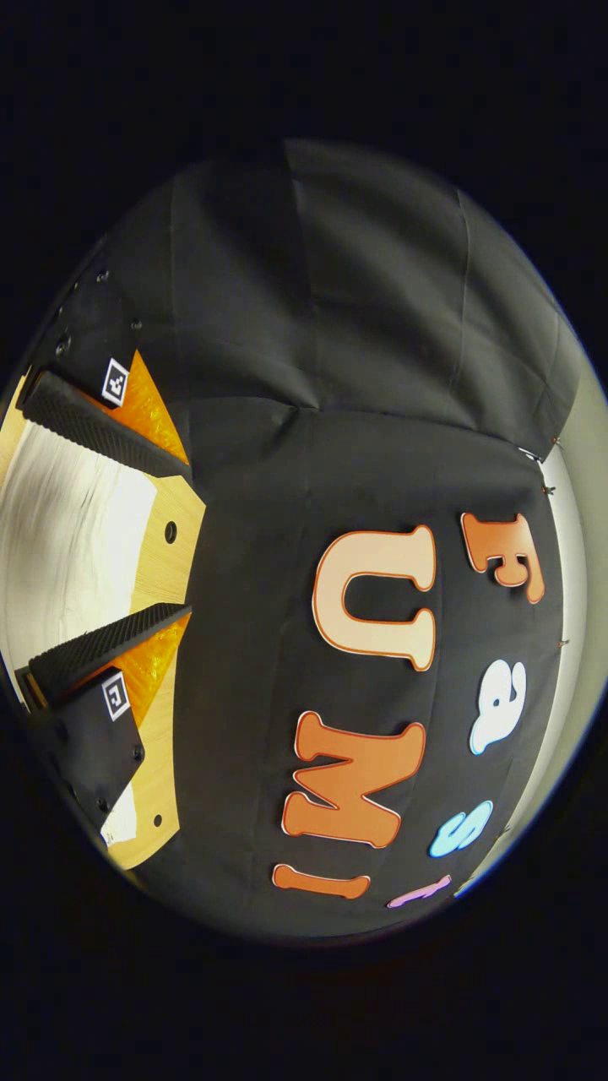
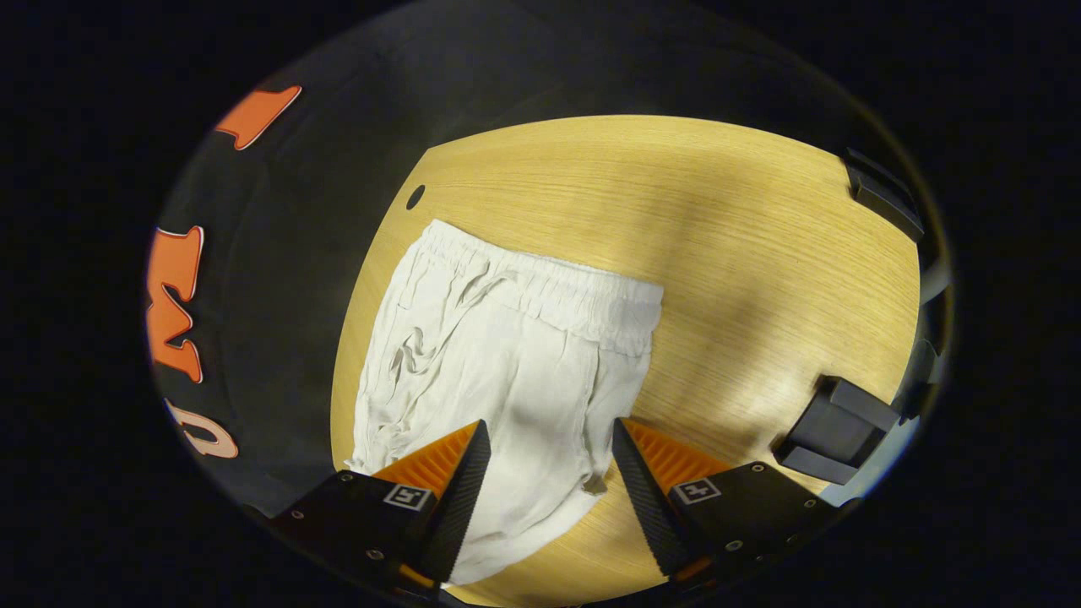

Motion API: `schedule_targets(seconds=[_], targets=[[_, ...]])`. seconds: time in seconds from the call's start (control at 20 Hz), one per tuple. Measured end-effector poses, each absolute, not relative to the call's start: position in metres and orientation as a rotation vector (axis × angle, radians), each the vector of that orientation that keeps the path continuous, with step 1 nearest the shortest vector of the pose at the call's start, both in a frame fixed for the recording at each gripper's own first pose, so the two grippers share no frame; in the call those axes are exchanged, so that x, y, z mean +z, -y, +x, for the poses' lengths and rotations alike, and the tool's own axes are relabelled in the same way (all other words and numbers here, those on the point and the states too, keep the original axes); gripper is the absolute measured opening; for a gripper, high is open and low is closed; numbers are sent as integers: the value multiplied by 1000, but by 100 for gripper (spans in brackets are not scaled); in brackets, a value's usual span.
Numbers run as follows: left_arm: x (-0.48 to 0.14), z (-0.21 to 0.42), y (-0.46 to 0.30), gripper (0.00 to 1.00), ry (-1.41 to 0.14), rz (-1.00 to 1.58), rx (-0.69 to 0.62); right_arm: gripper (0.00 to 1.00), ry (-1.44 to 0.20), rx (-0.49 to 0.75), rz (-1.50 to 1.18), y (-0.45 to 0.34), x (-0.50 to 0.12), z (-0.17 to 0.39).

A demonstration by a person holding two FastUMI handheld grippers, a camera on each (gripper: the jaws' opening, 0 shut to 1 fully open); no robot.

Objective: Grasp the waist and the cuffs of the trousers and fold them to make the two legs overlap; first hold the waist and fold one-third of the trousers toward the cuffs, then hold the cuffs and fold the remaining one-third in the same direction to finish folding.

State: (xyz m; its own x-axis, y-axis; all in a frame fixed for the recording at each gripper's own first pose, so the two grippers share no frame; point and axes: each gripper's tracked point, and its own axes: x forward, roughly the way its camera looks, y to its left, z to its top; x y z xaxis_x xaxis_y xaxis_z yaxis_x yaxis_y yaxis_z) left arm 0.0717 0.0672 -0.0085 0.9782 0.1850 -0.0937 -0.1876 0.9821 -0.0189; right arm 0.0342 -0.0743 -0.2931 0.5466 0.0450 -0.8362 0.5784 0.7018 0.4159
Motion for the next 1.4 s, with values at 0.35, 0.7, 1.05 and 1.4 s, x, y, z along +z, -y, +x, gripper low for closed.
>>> schedule_targets(seconds=[0.35,0.7,1.05,1.4], targets=[[-20,69,-87,98,-125,-64,237,9,-1004,-451,779,84,-309,31],[-71,61,-119,98,-268,-356,336,1,-1021,-437,777,83,-309,30],[-164,37,-137,99,-470,-793,436,1,-1048,-434,786,82,-310,33],[-216,17,-132,100,-674,-1005,553,1,-1062,-435,805,81,-310,33]])
